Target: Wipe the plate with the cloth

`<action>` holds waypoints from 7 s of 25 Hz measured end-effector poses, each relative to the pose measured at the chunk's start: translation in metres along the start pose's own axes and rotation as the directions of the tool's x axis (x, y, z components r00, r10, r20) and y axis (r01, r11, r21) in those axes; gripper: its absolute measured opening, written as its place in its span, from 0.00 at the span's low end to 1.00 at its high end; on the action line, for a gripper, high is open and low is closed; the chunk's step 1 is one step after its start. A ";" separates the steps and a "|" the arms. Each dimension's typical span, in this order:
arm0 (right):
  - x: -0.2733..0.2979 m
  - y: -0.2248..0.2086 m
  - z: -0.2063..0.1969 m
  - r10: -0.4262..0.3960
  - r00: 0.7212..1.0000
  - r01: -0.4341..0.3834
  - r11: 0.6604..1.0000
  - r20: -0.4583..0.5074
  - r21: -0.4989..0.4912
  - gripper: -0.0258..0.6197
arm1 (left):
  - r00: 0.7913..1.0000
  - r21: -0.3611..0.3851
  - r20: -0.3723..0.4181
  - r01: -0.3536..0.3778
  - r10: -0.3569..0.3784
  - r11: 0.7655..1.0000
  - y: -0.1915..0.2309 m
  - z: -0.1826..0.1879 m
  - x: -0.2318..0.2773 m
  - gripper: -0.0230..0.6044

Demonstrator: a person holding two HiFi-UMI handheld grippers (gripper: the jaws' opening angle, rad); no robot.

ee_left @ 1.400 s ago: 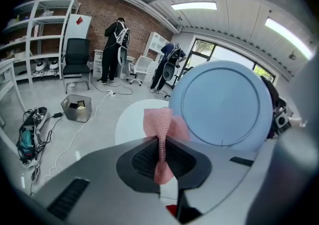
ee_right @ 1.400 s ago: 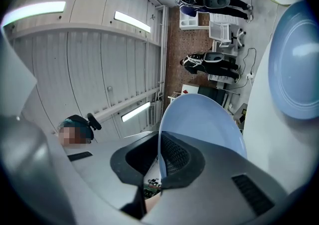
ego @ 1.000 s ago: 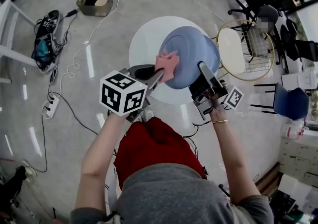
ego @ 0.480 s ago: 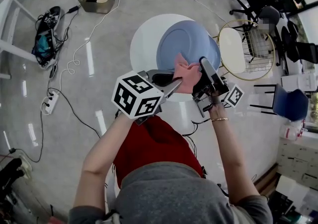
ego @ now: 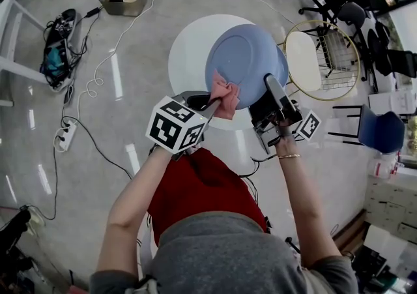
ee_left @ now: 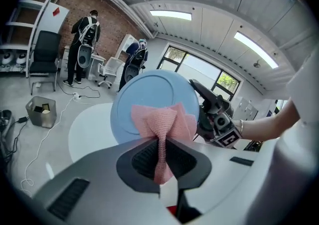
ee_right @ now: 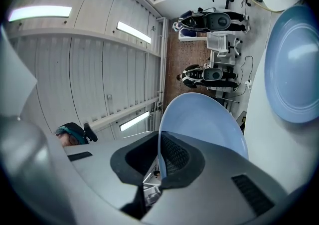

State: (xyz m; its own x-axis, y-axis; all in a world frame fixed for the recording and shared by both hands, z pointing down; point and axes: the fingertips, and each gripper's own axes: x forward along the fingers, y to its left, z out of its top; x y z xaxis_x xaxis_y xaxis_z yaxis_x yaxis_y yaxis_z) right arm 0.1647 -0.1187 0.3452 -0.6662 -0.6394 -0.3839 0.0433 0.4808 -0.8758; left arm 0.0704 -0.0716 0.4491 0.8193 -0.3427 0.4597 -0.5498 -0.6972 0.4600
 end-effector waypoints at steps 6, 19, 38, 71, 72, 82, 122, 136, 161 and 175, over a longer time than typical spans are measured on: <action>0.002 0.004 -0.002 0.025 1.000 -0.025 1.000 0.014 0.019 0.09 | 0.998 -0.001 -0.018 -0.055 0.055 0.998 0.024 -0.010 -0.003 0.09; 0.001 0.016 -0.008 0.068 0.998 -0.067 0.997 -0.013 0.042 0.10 | 0.981 0.010 -0.050 -0.185 0.185 0.983 0.068 -0.023 0.003 0.09; -0.008 0.033 -0.020 0.125 0.990 -0.120 0.990 -0.060 0.075 0.09 | 0.948 -0.001 -0.047 -0.314 0.314 0.949 0.122 -0.014 0.008 0.09; 0.000 -0.027 -0.120 -0.236 0.774 0.048 0.947 -0.588 -0.317 0.09 | 0.852 -0.023 0.196 -0.490 0.485 0.871 0.122 0.037 -0.097 0.09; 0.001 -0.030 -0.122 -0.252 0.764 0.052 0.942 -0.594 -0.333 0.09 | 0.851 -0.029 0.194 -0.492 0.488 0.870 0.123 0.033 -0.099 0.09; 0.004 -0.064 -0.143 -0.510 0.584 0.029 0.790 -0.631 -0.612 0.09 | 0.855 -0.065 0.181 -0.483 0.486 0.873 0.123 0.017 -0.101 0.09; -0.008 -0.153 -0.207 -0.818 0.246 -0.328 0.435 -0.520 -0.839 0.09 | 0.850 -0.116 0.157 -0.490 0.503 0.864 0.123 0.000 -0.097 0.09; -0.011 -0.181 -0.221 -0.866 0.152 -0.367 0.398 -0.477 -0.841 0.09 | 0.854 -0.106 0.111 -0.499 0.509 0.860 0.125 -0.015 -0.085 0.09; -0.041 -0.214 -0.235 -0.900 0.078 -0.464 0.349 -0.430 -0.814 0.10 | 0.862 -0.103 0.065 -0.496 0.503 0.862 0.125 -0.032 -0.074 0.09; -0.054 -0.222 -0.241 -0.891 0.040 -0.430 0.393 -0.451 -0.813 0.10 | 0.863 -0.122 0.046 -0.495 0.503 0.861 0.127 -0.042 -0.075 0.09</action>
State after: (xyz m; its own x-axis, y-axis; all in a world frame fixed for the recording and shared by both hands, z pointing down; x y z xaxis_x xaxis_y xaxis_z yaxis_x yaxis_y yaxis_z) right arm 0.0116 -0.0459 0.6306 -0.4011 -0.1831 0.8975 -0.3018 0.9515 0.0592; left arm -0.0681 -0.1079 0.5048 0.4383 -0.6756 0.5929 -0.8982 -0.3537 0.2611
